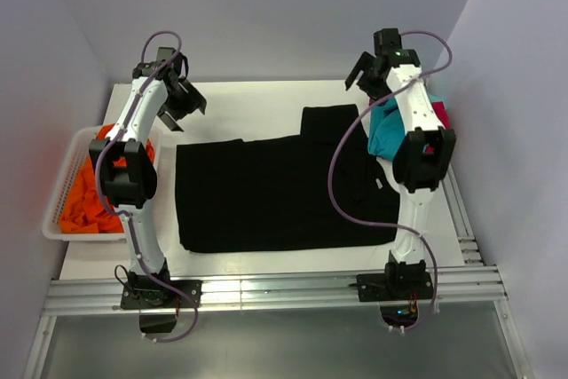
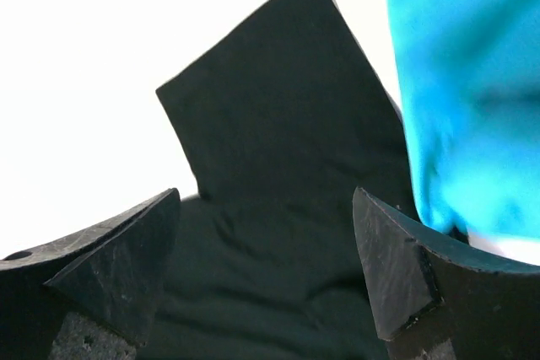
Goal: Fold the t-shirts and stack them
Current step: Fold the tshirt
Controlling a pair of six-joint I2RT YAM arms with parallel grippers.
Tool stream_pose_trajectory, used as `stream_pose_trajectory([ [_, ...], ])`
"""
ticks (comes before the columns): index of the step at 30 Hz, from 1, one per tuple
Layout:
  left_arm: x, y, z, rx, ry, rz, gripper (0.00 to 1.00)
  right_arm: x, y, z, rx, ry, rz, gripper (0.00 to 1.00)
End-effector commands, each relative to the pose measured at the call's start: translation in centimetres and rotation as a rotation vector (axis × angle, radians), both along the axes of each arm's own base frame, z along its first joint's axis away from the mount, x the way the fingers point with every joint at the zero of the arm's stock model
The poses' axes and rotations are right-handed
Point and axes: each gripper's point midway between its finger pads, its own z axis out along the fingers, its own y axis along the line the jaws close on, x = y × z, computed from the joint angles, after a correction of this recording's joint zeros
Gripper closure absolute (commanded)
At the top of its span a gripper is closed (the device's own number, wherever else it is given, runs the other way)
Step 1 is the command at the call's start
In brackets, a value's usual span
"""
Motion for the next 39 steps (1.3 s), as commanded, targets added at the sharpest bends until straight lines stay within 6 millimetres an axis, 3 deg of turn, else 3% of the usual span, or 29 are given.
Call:
stream_pose_trajectory([
  [1,0.5,-0.8,1.3,-0.029,-0.041,-0.057,0.17,3.5,0.3,1.1,-0.023,-0.077,0.033,0.11],
  [2,0.4,-0.8,1.2,-0.029,-0.040,-0.065,0.18,4.3,0.2,-0.5,-0.026,-0.057,0.026,0.11],
  [7,-0.7,-1.1,1.5,-0.049,-0.066,-0.094,0.18,7.3,0.1,-2.6,-0.035,-0.093,0.017,0.13],
  [17,-3.3,-2.1,1.0,-0.115,-0.100,-0.132,0.18,8.9,-0.9,-11.2,-0.098,0.017,0.010,0.15],
  [20,-4.0,-2.2,0.5,-0.118,-0.075,-0.134,0.18,9.3,-1.1,-12.6,-0.107,0.029,0.008,0.15],
  [25,-4.0,-2.2,1.4,-0.120,-0.078,-0.132,0.18,9.8,-1.6,-13.2,-0.114,0.023,-0.005,0.16],
  [27,-3.8,-2.4,2.1,-0.132,-0.083,-0.131,0.18,9.8,-2.0,-13.3,-0.108,0.025,-0.012,0.18],
  [33,-4.3,-2.6,3.6,-0.150,-0.078,-0.116,0.19,8.6,-2.8,-14.4,-0.143,0.079,-0.011,0.38],
  [36,-5.2,-2.4,3.9,-0.150,-0.078,-0.103,0.19,6.7,-2.9,-15.9,-0.187,0.161,0.012,0.45],
  [39,-6.0,-2.4,4.0,-0.159,-0.075,-0.099,0.19,4.8,-3.1,-17.3,-0.247,0.237,0.022,0.46],
])
